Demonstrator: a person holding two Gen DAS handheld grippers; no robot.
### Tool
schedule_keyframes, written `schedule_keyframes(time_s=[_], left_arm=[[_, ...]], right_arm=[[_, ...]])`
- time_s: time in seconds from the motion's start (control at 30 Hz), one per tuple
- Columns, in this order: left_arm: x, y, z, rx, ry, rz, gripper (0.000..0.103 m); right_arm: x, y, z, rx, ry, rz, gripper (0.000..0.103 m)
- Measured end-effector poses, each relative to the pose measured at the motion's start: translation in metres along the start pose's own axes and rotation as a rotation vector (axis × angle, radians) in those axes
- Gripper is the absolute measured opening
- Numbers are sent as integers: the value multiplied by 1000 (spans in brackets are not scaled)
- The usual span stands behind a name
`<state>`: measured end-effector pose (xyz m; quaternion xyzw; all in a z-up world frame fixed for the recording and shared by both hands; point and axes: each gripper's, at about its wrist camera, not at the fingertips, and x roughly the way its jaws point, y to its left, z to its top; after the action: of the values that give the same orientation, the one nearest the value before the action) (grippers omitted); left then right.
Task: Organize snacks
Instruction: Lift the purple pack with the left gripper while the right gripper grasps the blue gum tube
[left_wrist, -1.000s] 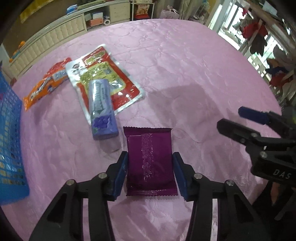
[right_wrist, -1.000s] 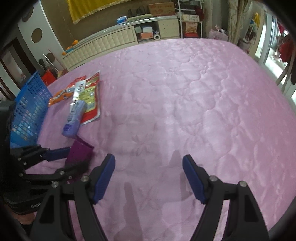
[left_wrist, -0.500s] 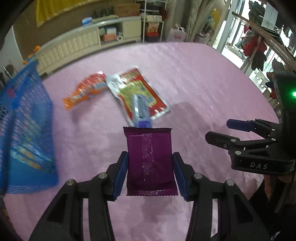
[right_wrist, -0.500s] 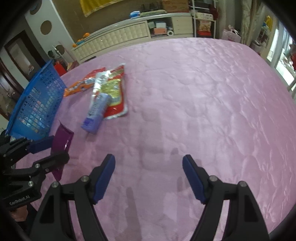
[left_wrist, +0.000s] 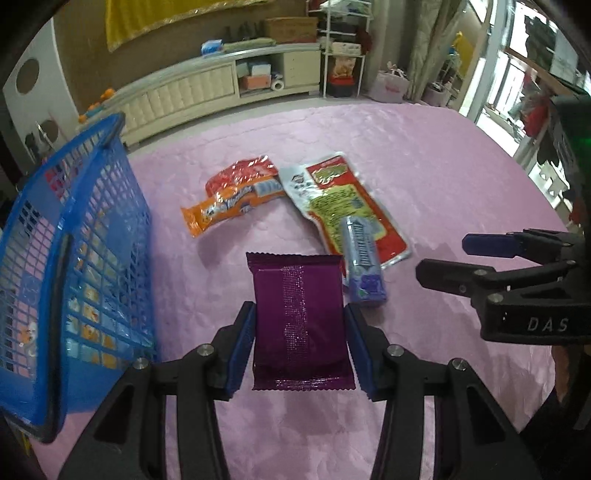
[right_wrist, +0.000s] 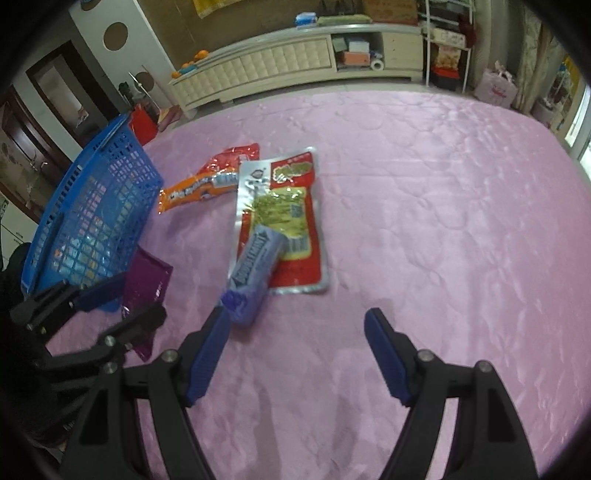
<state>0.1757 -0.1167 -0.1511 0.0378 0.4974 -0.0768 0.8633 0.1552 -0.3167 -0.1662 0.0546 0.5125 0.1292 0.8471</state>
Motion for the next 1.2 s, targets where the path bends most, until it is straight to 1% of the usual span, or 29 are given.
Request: schedule_keyframes(time_s=[0.17, 0.27, 0.43, 0.5, 0.6, 0.7, 0.8, 0.83, 0.87, 1.03, 1.2], left_arm=[[14, 2, 4, -9, 14, 10, 45], [19, 3, 7, 4, 18, 7, 45], [24, 6, 11, 8, 24, 11, 45], [29, 7, 14, 10, 27, 21, 45], [32, 6, 14, 25, 26, 27, 45], [31, 7, 14, 29, 22, 37, 45], [32, 8, 12, 16, 29, 25, 45], [31, 8, 11, 18, 30, 23, 45], [31, 8, 10, 23, 28, 23, 45], [23, 6, 4, 22, 19, 21, 45], [9, 4, 2, 9, 4, 6, 45]], right_arm=[[21, 7, 13, -13, 48, 11, 78], [32, 7, 19, 1, 68, 28, 74], [47, 11, 27, 10, 95, 45, 70], [50, 14, 30, 6, 99, 32, 69], [53, 24, 34, -43, 100, 5, 66], [60, 29, 39, -38, 127, -4, 62], [68, 39, 43, -75, 137, -44, 55], [69, 41, 43, -77, 138, -43, 45], [70, 41, 44, -77, 140, -42, 42], [66, 36, 40, -57, 139, -5, 37], [37, 34, 30, -66, 94, 5, 36]])
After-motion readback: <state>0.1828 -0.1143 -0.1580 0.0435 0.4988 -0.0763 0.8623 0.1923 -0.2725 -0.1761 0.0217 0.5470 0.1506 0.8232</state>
